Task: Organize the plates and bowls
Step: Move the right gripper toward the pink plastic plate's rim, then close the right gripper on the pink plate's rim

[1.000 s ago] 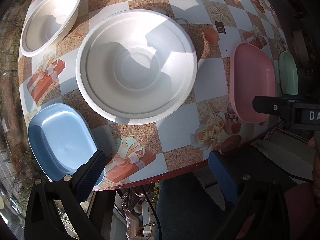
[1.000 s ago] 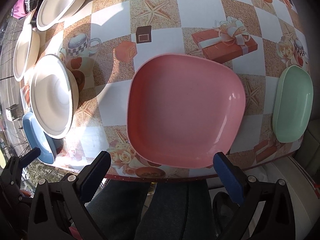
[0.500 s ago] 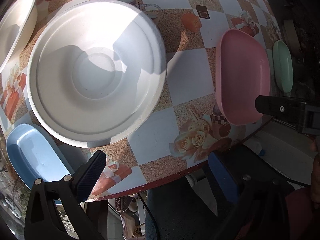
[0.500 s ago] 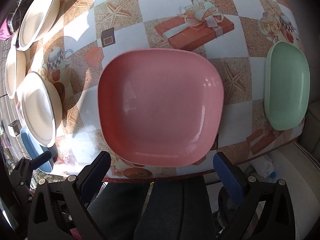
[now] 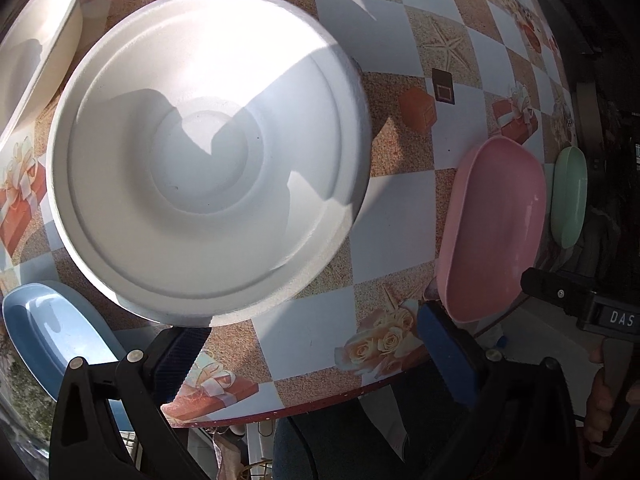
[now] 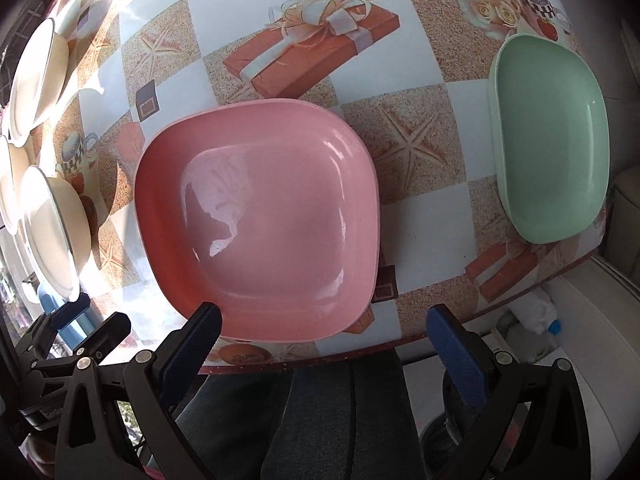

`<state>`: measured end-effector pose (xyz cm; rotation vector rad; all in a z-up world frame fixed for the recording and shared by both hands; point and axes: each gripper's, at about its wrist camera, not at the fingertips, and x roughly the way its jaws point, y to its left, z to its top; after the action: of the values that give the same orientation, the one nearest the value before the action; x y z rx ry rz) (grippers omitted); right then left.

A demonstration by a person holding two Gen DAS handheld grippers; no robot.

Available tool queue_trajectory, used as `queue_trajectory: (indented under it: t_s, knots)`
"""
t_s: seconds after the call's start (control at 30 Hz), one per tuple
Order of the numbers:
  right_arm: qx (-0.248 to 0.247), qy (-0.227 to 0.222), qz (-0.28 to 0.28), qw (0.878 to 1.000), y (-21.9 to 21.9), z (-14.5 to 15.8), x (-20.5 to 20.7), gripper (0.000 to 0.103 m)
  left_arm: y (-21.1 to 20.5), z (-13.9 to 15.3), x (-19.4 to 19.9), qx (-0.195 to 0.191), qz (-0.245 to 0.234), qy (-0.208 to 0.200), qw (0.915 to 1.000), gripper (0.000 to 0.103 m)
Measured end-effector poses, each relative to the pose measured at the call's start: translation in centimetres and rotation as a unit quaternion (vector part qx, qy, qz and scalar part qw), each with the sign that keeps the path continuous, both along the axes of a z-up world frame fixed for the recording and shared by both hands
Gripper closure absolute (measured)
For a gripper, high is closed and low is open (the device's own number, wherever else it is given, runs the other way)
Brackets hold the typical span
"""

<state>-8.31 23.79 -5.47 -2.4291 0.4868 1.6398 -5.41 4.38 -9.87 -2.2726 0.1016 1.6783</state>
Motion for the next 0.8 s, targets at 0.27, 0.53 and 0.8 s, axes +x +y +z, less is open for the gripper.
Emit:
queue_trajectory:
  t_s: [0.27, 0.53, 0.8]
  knots:
    - [0.007, 0.014, -0.033, 0.999, 4.5, 0.3, 1.5, 0.0, -0.5, 1.0, -4.6, 0.006, 0.006, 0.036, 0.9993, 0.001]
    - [0.0, 0.02, -0.098, 0.995, 10.3, -1.0, 4.1, 0.0, 5.1, 0.3, -1.5, -0.011, -0.115, 0.049, 0.992, 0.001]
    - [-0.018, 0.045, -0.09, 0.995, 12.3, -2.1, 4.9, 0.0, 9.6, -0.6, -1.7, -0.029, -0.114, 0.097, 0.9883, 0.001]
